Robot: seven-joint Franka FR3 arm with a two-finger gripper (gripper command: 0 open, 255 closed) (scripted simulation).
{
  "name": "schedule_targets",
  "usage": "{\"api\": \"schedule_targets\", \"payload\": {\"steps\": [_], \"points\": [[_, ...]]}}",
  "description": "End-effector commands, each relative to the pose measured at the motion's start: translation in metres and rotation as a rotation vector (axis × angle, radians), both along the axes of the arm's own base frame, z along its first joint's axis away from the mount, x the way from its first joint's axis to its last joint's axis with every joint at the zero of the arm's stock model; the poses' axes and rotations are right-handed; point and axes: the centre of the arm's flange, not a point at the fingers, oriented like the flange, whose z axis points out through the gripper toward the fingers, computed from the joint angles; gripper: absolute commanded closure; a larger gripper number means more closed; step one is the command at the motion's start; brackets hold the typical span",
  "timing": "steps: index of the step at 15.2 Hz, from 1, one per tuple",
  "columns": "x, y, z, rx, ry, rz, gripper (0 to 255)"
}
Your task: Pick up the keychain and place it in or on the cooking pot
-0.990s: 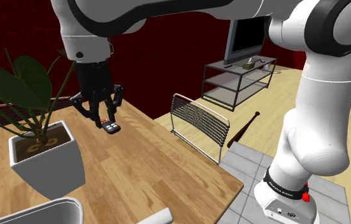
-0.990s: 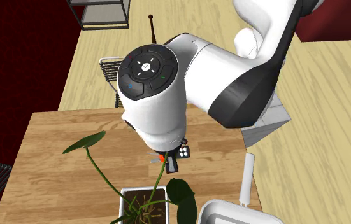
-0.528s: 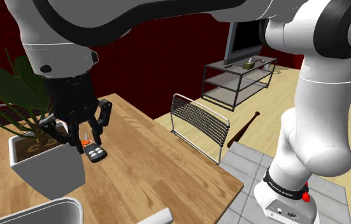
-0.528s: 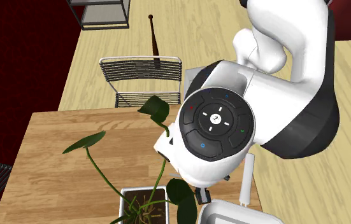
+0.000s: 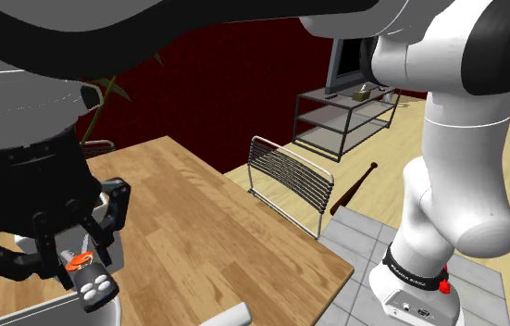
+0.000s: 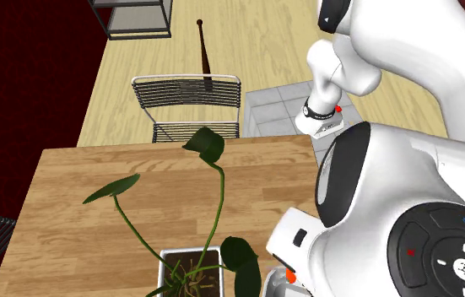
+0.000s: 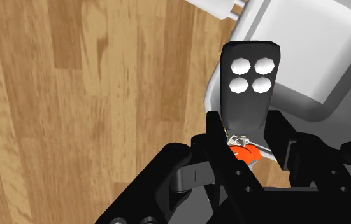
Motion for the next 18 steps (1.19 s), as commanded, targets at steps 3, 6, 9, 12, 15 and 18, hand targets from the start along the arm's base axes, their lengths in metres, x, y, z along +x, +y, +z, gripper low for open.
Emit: {"api": "schedule_targets", "payload": {"steps": [3,6,9,12,15,18], "points": [[-0.031,0.043,0.001,0.000,0.000,-0.002,255],[-0.058,0.079,0.003,0.000,0.000,-0.002,255],[-0.058,0.079,-0.013,0.000,0.000,-0.002,255],[-0.058,0.079,-0.029,0.000,0.000,-0.002,255],[-0.058,0.079,-0.045,0.000,0.000,-0.002,255],[-0.058,0.079,-0.061,0.000,0.000,-0.002,255]]}}
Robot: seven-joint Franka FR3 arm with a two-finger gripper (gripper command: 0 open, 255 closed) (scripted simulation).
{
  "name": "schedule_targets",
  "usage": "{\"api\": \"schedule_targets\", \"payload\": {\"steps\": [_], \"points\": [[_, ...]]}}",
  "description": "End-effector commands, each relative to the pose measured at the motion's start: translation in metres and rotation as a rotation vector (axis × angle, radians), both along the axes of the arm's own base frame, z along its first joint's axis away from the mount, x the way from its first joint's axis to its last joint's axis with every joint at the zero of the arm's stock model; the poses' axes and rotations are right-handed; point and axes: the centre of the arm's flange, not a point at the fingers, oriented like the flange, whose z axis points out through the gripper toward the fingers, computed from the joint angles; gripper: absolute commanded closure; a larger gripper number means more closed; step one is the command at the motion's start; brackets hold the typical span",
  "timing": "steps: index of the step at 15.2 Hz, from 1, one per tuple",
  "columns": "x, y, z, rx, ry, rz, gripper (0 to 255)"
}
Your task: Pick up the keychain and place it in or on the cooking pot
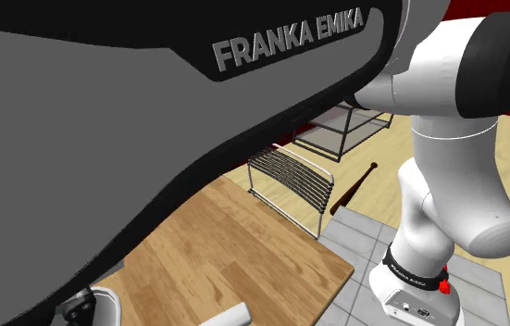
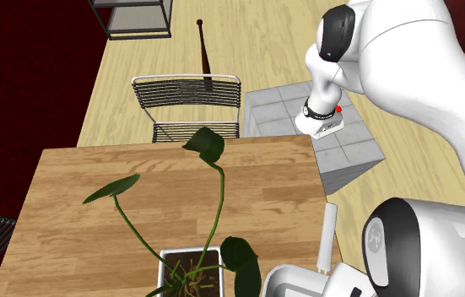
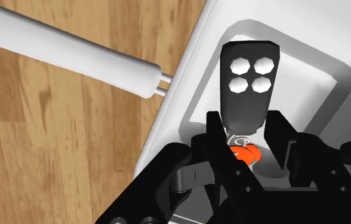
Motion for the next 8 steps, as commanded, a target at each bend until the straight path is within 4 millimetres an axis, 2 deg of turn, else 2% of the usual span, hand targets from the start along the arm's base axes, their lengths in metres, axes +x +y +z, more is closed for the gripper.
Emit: {"api": "schedule_targets", "payload": {"steps": [1,4,8], "points": [[0.001,-0.001,-0.011,0.001,0.000,0.000,255],[0.001,-0.001,-0.027,0.001,0.000,0.000,255],[0.001,-0.001,-0.027,0.001,0.000,0.000,255]]}}
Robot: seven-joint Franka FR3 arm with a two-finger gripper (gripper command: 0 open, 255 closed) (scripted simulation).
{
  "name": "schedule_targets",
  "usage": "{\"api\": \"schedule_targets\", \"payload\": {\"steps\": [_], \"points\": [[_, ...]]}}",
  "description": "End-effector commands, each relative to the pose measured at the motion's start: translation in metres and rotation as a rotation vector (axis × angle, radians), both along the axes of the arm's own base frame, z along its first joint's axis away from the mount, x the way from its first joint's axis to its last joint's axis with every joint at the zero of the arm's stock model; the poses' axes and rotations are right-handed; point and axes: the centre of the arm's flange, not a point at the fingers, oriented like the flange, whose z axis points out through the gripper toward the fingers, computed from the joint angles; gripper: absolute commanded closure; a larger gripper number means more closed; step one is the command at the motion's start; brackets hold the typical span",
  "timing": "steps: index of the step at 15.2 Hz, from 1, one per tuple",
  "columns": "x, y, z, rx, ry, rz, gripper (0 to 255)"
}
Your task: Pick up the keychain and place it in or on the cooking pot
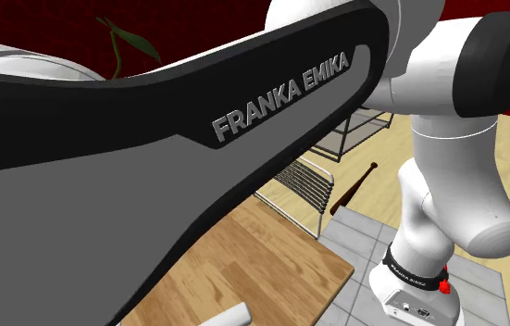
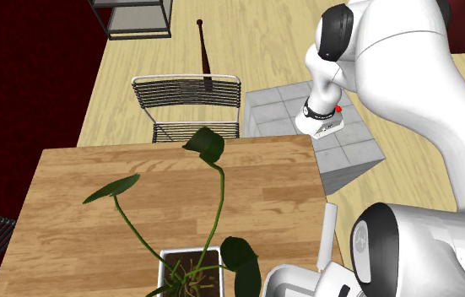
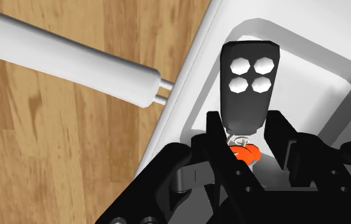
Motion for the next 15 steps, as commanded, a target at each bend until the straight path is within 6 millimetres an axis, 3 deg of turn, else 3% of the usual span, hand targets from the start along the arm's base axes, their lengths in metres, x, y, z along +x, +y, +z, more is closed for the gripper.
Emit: {"api": "schedule_targets", "payload": {"steps": [1,4,5,10,14,15], "points": [[0.000,0.000,0.000,0.000,0.000,0.000,255],[0.000,0.000,0.000,0.000,0.000,0.000,255],[0.000,0.000,0.000,0.000,0.000,0.000,0],[0.000,0.000,0.000,0.000,0.000,0.000,0],[0.002,-0.002,0.050,0.000,0.000,0.000,0],[0.002,-0.002,0.050,0.000,0.000,0.000,0]]}}
